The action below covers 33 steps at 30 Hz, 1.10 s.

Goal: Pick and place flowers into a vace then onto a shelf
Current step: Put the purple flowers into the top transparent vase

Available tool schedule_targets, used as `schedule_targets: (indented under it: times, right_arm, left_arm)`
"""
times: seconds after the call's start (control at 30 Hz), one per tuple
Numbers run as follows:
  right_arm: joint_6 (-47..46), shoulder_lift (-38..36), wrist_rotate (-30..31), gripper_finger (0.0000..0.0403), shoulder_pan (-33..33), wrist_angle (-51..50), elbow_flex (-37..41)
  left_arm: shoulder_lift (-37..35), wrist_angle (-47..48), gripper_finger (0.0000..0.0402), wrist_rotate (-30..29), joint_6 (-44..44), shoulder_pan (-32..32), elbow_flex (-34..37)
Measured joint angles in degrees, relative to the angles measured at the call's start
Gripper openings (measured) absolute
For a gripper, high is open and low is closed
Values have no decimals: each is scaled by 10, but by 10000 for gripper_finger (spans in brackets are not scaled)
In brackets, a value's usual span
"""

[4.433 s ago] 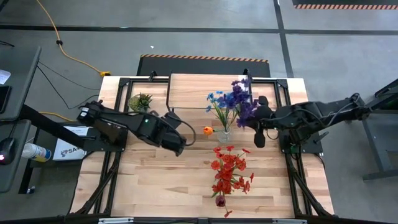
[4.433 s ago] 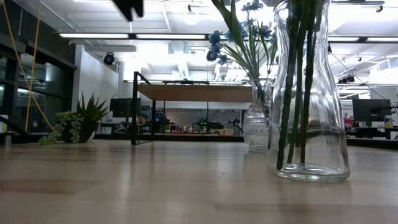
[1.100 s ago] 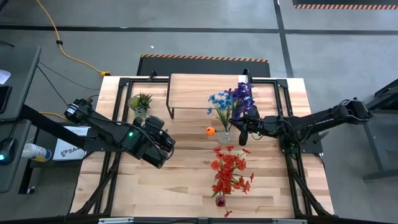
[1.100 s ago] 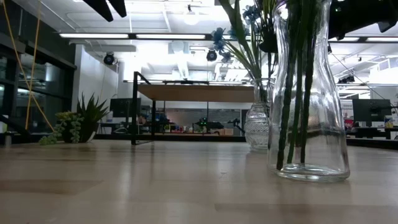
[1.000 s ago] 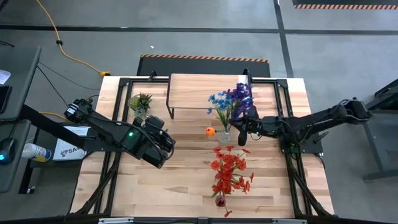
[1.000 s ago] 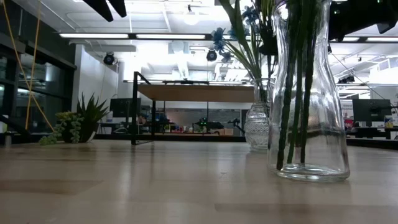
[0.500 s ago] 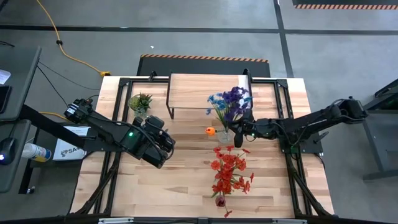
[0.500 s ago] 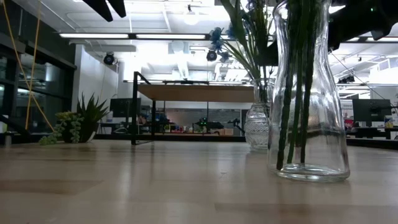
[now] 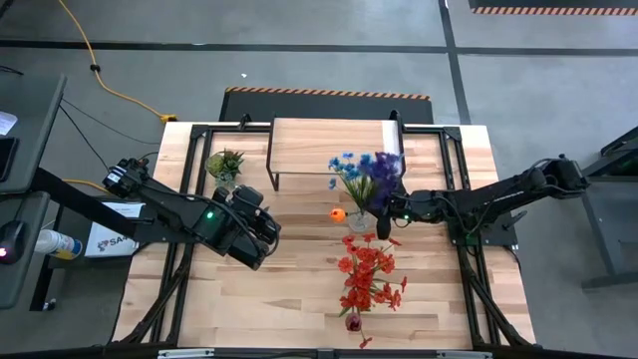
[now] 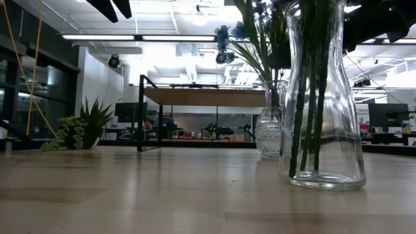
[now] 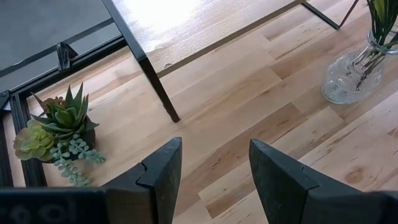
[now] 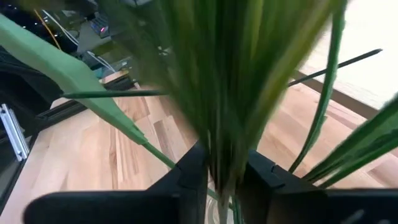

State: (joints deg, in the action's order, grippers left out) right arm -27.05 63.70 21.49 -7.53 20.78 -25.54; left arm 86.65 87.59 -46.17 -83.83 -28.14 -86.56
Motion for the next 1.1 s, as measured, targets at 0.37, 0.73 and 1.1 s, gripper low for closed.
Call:
schedule_targets:
  times: [0.37, 0.73, 1.1]
  right_arm:
    - [-2, 0, -32, 99, 0, 0, 0]
    - [0, -47, -56, 114, 0, -43, 0]
    - [-14, -72, -78, 115, 0, -82, 0]
  left_arm:
    - [0, 0, 218, 0, 0, 0, 0]
    - [0, 0, 218, 0, 0, 0, 0]
    - [0, 0, 218, 0, 0, 0, 0]
